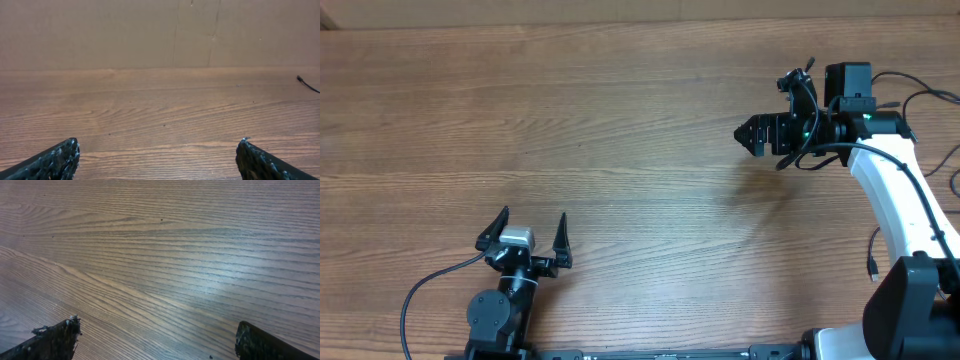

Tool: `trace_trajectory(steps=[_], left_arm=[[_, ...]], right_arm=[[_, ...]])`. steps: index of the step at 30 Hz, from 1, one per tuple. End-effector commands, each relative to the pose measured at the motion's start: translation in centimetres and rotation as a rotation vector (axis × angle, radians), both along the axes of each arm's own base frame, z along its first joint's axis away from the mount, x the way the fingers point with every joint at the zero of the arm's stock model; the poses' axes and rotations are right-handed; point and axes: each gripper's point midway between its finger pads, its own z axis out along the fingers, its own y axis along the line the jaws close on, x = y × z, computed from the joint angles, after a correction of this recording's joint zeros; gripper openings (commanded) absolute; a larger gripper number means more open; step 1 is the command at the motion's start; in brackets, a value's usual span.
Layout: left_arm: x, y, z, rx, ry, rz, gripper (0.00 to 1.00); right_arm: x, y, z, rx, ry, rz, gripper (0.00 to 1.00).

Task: Untangle cables

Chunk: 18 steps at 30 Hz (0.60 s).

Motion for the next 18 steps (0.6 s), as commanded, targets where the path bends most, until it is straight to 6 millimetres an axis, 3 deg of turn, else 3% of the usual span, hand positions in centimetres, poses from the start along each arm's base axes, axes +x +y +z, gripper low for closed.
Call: trace_trajectory(steps=[1, 18], left_arm=[[-0.01, 0.11, 0.01, 0.004, -0.005, 0.004, 1.0], [-0.01, 0.11, 0.01, 0.004, -0.005, 0.004, 0.99]], right_arm=[[0.1, 0.0, 0.08, -0.006, -0.01, 0.006, 1.0], [-0.05, 0.04, 0.63, -0.007, -0.022, 0.007, 1.0]])
